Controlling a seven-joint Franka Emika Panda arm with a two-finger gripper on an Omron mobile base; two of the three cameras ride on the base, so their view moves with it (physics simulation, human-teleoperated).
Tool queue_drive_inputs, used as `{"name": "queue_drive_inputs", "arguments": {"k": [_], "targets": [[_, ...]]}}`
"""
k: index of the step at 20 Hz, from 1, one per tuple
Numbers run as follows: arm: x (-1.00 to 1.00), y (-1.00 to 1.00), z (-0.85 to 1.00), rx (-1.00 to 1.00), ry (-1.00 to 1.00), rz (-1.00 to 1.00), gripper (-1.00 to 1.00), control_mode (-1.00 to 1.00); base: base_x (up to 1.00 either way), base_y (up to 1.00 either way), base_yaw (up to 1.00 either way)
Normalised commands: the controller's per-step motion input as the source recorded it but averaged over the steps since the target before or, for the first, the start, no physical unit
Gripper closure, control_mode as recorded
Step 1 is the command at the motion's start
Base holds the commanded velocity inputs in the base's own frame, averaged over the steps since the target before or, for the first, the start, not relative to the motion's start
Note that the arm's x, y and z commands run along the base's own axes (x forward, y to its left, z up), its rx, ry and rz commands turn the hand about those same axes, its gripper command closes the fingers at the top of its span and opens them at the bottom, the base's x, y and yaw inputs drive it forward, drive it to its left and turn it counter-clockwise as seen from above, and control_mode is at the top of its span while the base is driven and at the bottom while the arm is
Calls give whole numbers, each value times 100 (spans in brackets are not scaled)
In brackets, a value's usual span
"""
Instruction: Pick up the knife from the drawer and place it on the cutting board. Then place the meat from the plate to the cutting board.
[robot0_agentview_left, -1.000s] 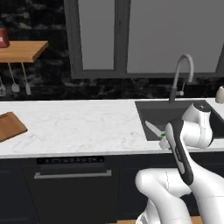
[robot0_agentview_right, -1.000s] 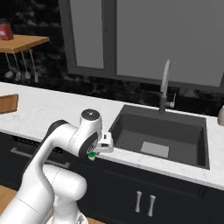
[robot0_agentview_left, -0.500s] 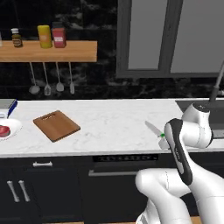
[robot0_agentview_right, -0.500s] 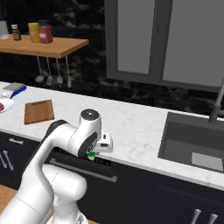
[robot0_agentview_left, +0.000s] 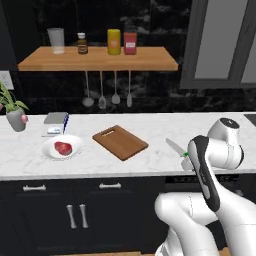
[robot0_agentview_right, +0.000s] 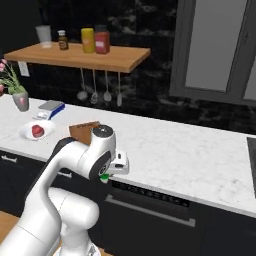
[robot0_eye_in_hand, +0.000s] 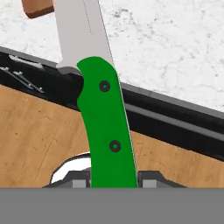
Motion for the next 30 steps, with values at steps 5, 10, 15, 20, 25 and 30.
{"name": "queue_drive_inputs", "arguments": {"k": [5,10,15,20,25,30], "targets": [[0,0,0,0,0,0,100,100,39,59,0],[0,0,0,0,0,0,100,100,48,19,-3],[0,0,0,0,0,0,100,100,34,29,-18],[0,0,0,0,0,0,100,100,23,64,-19],[0,0,0,0,0,0,100,100,31,51,-14],[0,0,0,0,0,0,100,100,47,33,-16]]}}
